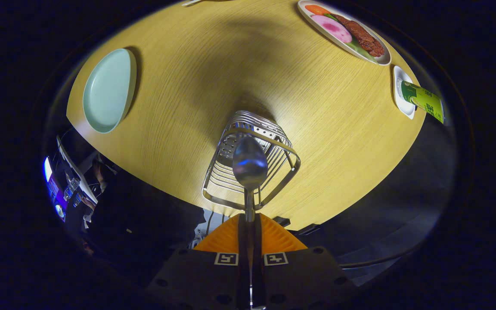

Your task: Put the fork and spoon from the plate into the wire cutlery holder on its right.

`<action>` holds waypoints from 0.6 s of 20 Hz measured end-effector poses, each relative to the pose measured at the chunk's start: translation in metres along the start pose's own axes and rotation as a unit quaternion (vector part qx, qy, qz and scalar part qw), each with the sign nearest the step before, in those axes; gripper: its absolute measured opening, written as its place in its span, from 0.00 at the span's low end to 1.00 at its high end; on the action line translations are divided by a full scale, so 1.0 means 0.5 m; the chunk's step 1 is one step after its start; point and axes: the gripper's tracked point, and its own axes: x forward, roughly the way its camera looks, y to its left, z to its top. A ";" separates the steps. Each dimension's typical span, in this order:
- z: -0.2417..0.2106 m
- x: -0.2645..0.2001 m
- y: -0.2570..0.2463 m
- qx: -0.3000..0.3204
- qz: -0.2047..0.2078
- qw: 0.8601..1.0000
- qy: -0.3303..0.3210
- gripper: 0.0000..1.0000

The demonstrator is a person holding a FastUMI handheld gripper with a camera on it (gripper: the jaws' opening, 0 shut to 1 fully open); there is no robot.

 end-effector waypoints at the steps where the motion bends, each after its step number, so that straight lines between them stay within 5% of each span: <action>1: 0.006 -0.004 0.000 0.000 -0.002 1.000 0.001 0.07; 7: 0.026 -0.017 0.002 -0.015 -0.007 1.000 -0.011 0.14; 10: 0.025 -0.027 0.018 -0.014 0.016 0.999 -0.049 0.77; 12: 0.013 -0.053 0.019 -0.014 0.021 0.996 -0.091 0.85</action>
